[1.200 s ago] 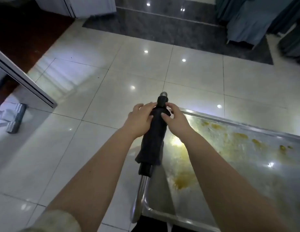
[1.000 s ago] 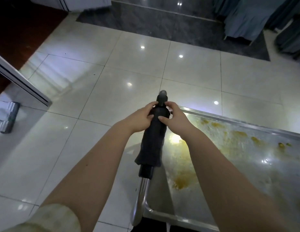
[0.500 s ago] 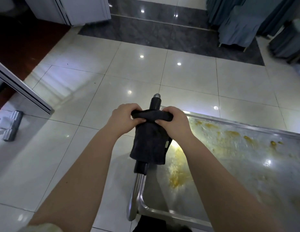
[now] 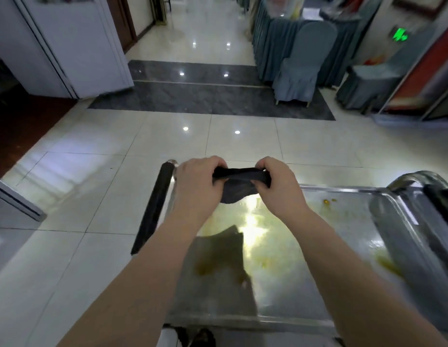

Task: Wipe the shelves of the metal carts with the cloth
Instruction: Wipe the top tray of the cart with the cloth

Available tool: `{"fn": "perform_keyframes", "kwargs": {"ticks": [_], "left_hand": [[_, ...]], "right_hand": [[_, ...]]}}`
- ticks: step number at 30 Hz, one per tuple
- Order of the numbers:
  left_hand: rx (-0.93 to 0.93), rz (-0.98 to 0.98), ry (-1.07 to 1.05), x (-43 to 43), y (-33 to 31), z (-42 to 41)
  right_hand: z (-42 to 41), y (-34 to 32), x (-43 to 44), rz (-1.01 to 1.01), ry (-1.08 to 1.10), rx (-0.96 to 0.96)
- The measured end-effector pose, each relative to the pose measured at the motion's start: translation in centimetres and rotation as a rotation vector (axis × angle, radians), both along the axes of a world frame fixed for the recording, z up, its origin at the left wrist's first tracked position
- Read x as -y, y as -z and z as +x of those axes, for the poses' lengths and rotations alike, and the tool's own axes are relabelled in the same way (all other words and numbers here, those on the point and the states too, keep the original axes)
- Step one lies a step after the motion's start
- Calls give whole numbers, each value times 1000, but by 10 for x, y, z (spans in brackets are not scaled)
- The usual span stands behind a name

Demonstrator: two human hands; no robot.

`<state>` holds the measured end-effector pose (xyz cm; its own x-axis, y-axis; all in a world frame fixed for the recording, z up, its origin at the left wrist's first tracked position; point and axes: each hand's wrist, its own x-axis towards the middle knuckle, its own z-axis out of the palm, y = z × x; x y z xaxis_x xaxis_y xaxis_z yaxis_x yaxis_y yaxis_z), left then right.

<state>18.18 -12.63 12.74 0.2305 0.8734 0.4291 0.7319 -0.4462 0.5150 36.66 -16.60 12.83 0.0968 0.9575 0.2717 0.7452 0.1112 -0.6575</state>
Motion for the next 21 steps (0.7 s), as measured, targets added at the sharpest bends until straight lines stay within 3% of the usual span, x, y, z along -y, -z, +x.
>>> {"fn": "perform_keyframes", "kwargs": {"ticks": [3,7,14,21], "left_hand": [[-28,23,17,38,7,71],[18,-31,105,93,27,154],[127,-169,313,191,57,250],[323,-480,439,267,87,307]], "right_hand": [[68,0,39,-74,32,169],[150,13,110,-115,98,175],[236,56,237,-26,292,46],[273,88,327,-15,498,-103]]}}
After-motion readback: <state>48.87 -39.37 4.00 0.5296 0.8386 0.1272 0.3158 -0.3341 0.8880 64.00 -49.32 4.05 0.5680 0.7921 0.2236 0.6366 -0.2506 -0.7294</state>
